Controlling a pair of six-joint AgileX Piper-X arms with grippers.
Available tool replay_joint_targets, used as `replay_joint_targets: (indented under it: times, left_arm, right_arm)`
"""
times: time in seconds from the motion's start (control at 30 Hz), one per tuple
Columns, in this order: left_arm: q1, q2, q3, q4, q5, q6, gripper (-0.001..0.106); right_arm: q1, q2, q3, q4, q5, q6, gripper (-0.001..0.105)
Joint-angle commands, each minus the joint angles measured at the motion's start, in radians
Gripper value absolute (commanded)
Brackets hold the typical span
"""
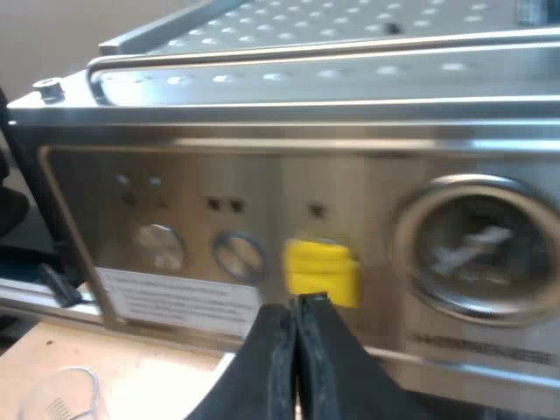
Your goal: Place mug into machine
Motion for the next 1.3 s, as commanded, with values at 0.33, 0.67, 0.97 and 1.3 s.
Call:
replay_joint_targets:
  times: [0.33,0.67,0.97,1.3]
  left_arm:
    - [-0.005,-0.005,-0.011,0.101,0.006,-0.016,0.071]
    - [-0.005,-0.005,-0.011,0.116,0.006,-0.016,0.071]
    - [-0.005,-0.005,-0.011,0.101,0.006,-0.016,0.071]
    - [-0.005,-0.005,-0.011,0.071,0.006,-0.016,0.071]
  right_arm:
    - [-0.047,0.085,-0.079,-0.005,0.023,-0.004,0.000]
    - [-0.145,0.095,-0.079,0.002,0.051,-0.004,0.000]
    - [-0.147,0.095,-0.079,0.033,0.055,-0.004,0.000]
    - [-0.051,0.036,-0.079,0.057,0.058,-0.004,0.032]
